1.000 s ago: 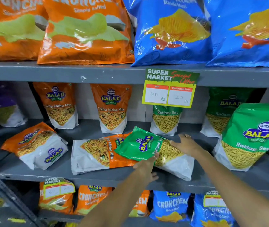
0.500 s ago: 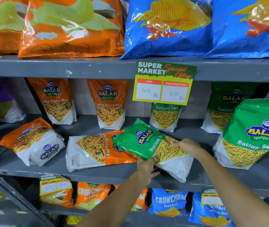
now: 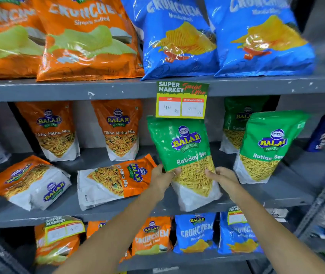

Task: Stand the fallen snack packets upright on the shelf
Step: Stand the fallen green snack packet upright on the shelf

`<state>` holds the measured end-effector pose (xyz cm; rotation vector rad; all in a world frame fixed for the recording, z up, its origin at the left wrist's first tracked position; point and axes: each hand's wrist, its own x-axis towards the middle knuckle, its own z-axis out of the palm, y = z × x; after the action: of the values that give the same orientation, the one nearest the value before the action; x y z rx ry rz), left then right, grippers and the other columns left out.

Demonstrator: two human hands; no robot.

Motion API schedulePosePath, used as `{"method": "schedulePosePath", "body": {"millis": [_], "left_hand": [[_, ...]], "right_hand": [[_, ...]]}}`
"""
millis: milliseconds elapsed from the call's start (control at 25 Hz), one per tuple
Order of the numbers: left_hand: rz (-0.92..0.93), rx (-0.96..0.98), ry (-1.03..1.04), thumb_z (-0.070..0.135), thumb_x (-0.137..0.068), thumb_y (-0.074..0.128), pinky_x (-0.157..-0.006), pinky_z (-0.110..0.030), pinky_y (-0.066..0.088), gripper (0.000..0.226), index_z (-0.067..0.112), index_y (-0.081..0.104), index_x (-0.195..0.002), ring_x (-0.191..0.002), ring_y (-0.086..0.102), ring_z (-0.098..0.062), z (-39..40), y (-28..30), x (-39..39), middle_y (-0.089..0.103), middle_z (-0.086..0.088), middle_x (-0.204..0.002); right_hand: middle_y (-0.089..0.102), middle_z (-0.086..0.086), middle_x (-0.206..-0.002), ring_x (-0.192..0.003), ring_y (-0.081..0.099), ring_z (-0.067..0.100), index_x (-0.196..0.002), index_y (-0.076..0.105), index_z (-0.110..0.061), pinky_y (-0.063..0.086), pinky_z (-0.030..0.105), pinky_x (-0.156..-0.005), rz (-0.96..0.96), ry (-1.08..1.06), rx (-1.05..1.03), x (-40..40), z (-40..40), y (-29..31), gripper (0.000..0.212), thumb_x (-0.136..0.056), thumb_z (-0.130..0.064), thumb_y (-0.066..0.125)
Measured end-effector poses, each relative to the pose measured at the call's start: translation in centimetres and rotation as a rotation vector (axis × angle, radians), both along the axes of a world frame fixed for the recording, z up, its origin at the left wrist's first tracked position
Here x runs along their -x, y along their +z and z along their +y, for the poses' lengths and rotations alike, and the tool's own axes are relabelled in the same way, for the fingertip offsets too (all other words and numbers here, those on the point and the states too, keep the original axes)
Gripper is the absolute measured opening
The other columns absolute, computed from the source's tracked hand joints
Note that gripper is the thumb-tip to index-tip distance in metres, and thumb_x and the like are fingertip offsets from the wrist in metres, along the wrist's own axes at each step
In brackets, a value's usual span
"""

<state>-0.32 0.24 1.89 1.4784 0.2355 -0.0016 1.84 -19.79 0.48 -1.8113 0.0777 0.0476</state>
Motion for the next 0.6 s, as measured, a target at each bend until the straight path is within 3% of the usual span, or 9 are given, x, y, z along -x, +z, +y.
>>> {"method": "schedulePosePath", "body": {"millis": [80,200,480,600], "left_hand": [[-0.054,0.008,-0.067,0.004,-0.083,0.063,-0.062,-0.024,0.055,0.034,0.000,0.059,-0.117,-0.075,0.067,-0.010,0.8,1.2,-0.2,0.067,-0.010,-0.101],[-0.088,0.033,-0.161,0.004,-0.086,0.060,-0.048,-0.017,0.054,0.028,-0.001,0.061,-0.113,-0.058,0.068,0.000,1.7,2.6,-0.8,0.068,0.001,-0.085],[-0.067,0.021,-0.174,0.006,-0.087,0.058,-0.063,-0.029,0.053,0.027,0.000,0.060,-0.114,-0.077,0.064,-0.013,1.6,2.4,-2.4,0.068,-0.003,-0.092],[-0.059,-0.001,-0.123,0.004,-0.090,0.054,-0.071,-0.033,0.056,0.028,0.001,0.057,-0.118,-0.083,0.064,-0.017,0.6,1.3,-3.4,0.067,-0.011,-0.105]], "right_hand": [[0.045,-0.004,-0.051,-0.052,0.041,0.011,-0.060,0.047,-0.014,0.033,0.011,-0.040,-0.045,-0.021,-0.065,0.8,-0.2,0.2,0.035,-0.067,-0.029,0.078],[0.038,-0.002,-0.055,-0.053,0.036,0.011,-0.060,0.044,-0.014,0.031,0.011,-0.043,-0.139,-0.030,-0.095,1.6,-0.3,0.8,0.036,-0.067,-0.017,0.079],[0.048,0.002,-0.058,-0.055,0.044,0.012,-0.063,0.049,-0.011,0.037,0.007,-0.042,-0.133,-0.040,-0.097,0.5,-0.3,0.2,0.031,-0.065,-0.012,0.080],[0.050,0.011,-0.066,-0.063,0.045,0.019,-0.069,0.050,-0.005,0.037,0.021,-0.053,-0.109,-0.040,-0.052,-1.0,-0.6,-1.1,0.032,-0.066,-0.016,0.080]]}}
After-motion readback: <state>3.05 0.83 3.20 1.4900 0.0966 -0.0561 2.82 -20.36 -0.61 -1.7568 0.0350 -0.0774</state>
